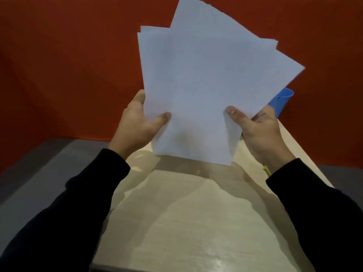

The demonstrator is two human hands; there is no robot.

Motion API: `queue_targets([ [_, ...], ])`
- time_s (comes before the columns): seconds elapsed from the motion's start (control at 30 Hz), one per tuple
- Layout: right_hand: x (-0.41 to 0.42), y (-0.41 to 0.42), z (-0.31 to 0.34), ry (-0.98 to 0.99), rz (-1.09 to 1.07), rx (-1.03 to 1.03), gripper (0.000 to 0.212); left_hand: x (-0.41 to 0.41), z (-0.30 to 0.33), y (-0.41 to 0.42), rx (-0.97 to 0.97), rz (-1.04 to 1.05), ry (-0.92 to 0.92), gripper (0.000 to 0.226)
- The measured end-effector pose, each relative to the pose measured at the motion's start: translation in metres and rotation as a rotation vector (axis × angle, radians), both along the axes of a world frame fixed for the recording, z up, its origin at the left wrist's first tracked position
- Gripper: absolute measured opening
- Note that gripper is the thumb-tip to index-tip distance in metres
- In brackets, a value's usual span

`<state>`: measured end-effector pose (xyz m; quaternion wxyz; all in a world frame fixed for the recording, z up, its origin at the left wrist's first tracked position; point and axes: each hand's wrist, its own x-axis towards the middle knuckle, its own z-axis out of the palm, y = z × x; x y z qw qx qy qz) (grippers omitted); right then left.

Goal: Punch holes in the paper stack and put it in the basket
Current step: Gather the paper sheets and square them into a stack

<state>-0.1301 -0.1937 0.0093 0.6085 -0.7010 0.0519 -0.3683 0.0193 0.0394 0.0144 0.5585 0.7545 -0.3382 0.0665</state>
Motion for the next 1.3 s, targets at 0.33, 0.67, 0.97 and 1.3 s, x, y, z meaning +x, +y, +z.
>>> queue_targets([
  [0.33,-0.019,0.008,-0.01,-0.01,-0.096,-0.016,0.04,-0.036,-0.005,-0.02,-0.084,-0.016,-0.088,0.039],
  [0.67,-0.019,0.013,-0.002,-0.169,-0.128,-0.018,0.03,-0.03,-0.005,-0.017,-0.197,-0.126,-0.045,0.031],
  [0.97,-0.015,0.007,-0.025,-0.007,-0.125,-0.048,0.036,-0.036,-0.023,-0.024,-0.128,-0.092,0.058,0.032],
  [1.3,-0.012,0.008,-0.039,0.009,-0.091,-0.024,0.028,-0.034,-0.041,-0.031,-0.179,-0.085,0.105,0.026],
])
